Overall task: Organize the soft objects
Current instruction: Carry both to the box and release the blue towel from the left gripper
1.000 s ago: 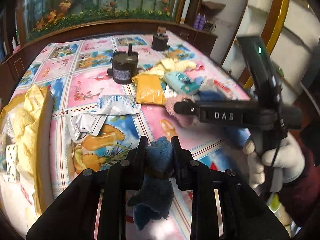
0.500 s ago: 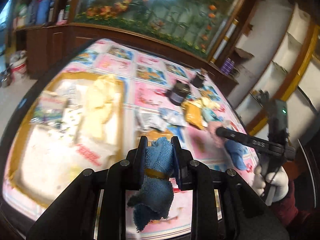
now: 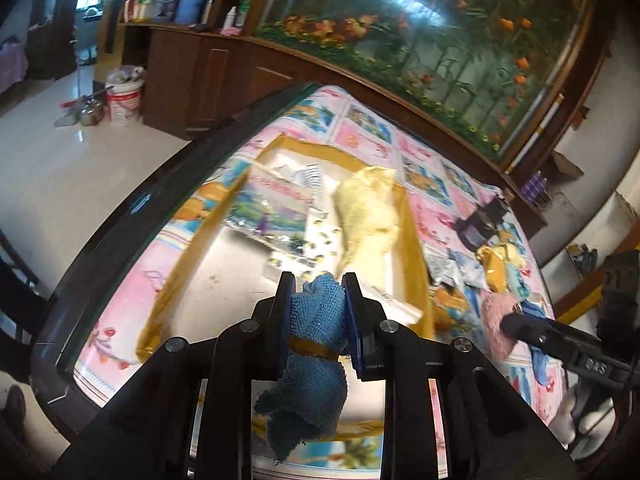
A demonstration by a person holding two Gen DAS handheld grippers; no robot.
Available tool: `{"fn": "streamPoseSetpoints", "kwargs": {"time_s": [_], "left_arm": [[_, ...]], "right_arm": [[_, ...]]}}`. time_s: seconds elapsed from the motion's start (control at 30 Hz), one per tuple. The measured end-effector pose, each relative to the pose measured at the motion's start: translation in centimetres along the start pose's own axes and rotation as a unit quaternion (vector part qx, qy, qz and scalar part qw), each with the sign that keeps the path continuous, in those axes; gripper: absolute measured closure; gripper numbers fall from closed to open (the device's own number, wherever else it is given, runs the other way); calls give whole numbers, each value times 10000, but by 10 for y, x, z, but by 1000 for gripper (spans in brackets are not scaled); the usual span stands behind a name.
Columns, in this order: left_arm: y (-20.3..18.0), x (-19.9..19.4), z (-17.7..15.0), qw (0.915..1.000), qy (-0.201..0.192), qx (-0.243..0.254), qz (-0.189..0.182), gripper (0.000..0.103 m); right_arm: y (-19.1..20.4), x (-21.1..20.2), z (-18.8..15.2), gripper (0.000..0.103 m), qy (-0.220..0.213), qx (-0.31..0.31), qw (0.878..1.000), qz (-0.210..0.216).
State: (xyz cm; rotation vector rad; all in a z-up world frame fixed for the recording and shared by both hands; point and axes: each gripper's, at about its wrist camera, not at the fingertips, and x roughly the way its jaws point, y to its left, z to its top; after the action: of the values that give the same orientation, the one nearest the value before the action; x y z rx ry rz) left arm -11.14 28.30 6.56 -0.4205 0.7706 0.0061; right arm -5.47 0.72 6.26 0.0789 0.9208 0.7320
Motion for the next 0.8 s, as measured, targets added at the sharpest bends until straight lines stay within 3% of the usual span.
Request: {"fn": "streamPoseSetpoints", "kwargs": {"time_s": [0.1, 0.23, 0.27, 0.43, 0.8], "left_arm": [[8, 4, 2, 9998, -57, -27, 211, 77], [15, 7, 6, 9998, -67, -82, 195, 55], [17, 7, 7, 9998, -64, -121, 171, 53], [24, 3, 6, 9994, -74, -339, -15, 53], [17, -13, 5, 9989, -237, -337, -204, 53]], "right_arm": [[17, 15, 2, 71, 129, -149, 9998, 93], [36, 29, 3, 71, 242, -265, 9991, 209], [39, 32, 3, 71, 257, -281, 9990, 231], [46, 41, 4, 71, 326, -301, 9987, 245], [72, 68, 4, 68, 633, -518, 9958, 402]]}}
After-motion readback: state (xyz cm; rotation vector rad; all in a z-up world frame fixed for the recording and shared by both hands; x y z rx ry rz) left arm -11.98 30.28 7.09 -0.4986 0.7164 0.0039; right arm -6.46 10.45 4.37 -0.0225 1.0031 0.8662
